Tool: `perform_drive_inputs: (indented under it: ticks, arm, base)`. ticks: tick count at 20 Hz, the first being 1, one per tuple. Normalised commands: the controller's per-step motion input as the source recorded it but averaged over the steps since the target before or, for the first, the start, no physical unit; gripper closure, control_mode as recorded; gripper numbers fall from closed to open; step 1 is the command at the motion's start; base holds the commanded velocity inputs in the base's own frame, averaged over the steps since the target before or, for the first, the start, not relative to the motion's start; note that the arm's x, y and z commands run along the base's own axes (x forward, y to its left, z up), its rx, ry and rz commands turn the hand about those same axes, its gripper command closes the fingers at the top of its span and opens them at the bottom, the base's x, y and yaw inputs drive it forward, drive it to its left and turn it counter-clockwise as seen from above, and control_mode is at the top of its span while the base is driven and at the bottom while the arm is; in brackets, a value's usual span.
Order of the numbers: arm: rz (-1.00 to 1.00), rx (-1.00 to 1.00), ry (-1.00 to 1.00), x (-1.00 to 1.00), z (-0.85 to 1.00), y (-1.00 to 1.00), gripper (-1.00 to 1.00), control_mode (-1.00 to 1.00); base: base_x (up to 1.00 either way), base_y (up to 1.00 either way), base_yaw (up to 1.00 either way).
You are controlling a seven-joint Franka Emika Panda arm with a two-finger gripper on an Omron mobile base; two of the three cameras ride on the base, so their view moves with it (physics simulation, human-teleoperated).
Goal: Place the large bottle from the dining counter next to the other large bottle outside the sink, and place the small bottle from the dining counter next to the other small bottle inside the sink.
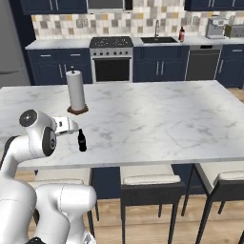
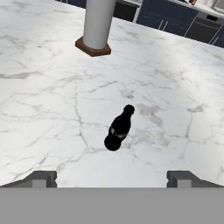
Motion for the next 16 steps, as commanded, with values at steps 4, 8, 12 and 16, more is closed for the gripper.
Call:
perform_drive_inputs:
  ticks: [4, 8, 12, 16]
  arm:
    - [-0.03, 0.03, 0.00, 0.00, 0.00, 0.00, -1.00, -1.00]
    - [-0.09, 0.07, 0.00, -0.03, 0.00, -0.01, -1.00, -1.00]
    - [-0.15, 0.10, 0.00, -0.08, 0.00, -0.03, -1.00, -1.00]
    - [-0.14, 0.02, 0.00, -0.02, 0.00, -0.13, -1.00, -1.00]
  base:
    - [0.00, 0.00, 0.00]
    - [0.00, 0.00, 0.00]
    - [0.00, 0.00, 0.00]
    - [0.00, 0.00, 0.00]
